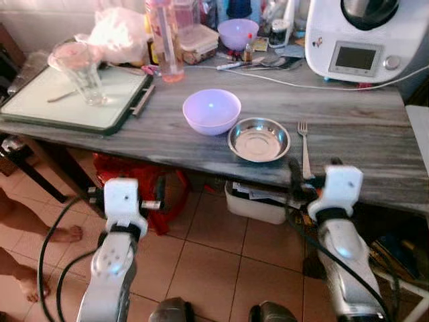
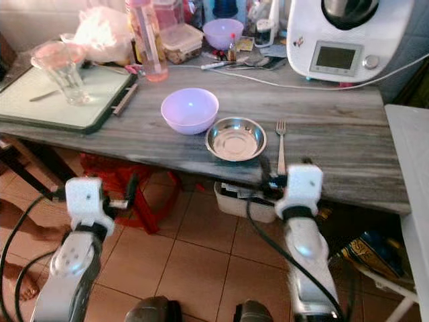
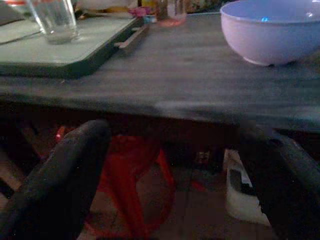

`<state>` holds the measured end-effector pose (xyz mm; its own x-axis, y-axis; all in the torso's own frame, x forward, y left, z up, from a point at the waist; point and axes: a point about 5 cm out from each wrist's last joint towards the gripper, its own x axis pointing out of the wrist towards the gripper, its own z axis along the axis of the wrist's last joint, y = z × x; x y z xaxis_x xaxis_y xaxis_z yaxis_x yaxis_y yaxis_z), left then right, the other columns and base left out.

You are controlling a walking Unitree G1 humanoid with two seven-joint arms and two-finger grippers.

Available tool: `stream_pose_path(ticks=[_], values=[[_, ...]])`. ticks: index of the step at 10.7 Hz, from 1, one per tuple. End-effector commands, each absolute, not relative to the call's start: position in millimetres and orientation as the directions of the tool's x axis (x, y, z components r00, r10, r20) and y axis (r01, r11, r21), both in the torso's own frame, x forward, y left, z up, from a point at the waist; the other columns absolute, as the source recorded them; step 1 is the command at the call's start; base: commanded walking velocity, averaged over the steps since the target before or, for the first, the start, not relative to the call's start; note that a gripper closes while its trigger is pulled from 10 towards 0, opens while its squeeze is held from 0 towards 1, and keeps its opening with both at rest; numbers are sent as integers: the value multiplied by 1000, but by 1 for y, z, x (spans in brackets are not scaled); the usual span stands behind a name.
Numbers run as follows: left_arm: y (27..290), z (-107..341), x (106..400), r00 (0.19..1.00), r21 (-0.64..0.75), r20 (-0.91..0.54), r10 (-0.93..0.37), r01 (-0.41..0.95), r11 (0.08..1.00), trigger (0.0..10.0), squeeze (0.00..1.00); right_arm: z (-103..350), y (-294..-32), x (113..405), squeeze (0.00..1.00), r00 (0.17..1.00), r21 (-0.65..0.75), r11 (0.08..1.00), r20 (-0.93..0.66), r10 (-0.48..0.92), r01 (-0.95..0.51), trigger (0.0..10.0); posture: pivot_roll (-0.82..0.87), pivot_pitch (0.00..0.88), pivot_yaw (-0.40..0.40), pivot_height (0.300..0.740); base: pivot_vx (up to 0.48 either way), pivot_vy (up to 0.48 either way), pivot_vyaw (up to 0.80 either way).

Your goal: Setting the table

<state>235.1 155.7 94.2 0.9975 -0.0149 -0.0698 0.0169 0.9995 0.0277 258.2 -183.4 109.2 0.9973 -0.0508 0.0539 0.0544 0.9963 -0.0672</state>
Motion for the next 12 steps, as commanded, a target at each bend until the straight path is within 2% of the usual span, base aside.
stream_pose_path(ticks=[1, 2, 6, 9, 12], values=[[156, 97, 234, 998, 31, -56, -16, 18, 999, 10000, 0, 116, -181, 258, 639, 996, -14, 998, 71, -52, 53, 10000, 37, 23, 63, 740, 0, 0, 0], [155, 97, 235, 998, 29, -56, -20, 21, 999, 10000, 0, 117, -181, 257, 0, 995, -21, 998, 79, -53, 55, 10000, 33, 21, 65, 740, -240, 0, 0], [153, 99, 241, 998, 28, -42, -35, 37, 999, 10000, 0, 118, -189, 261, 0, 994, -30, 995, 47, -95, 96, 10000, 21, 20, 64, 740, -210, 0, 0], [153, 99, 242, 999, 27, -39, -32, 33, 999, 10000, 0, 115, -185, 266, 0, 994, -13, 994, 4, -111, 111, 10000, 22, 19, 61, 740, -340, 0, 0], [151, 99, 242, 999, 25, -39, -37, 38, 999, 10000, 0, 115, -191, 269, 0, 986, -131, 978, -5, -164, 162, 10000, 19, 25, 60, 740, -334, 0, 0]])
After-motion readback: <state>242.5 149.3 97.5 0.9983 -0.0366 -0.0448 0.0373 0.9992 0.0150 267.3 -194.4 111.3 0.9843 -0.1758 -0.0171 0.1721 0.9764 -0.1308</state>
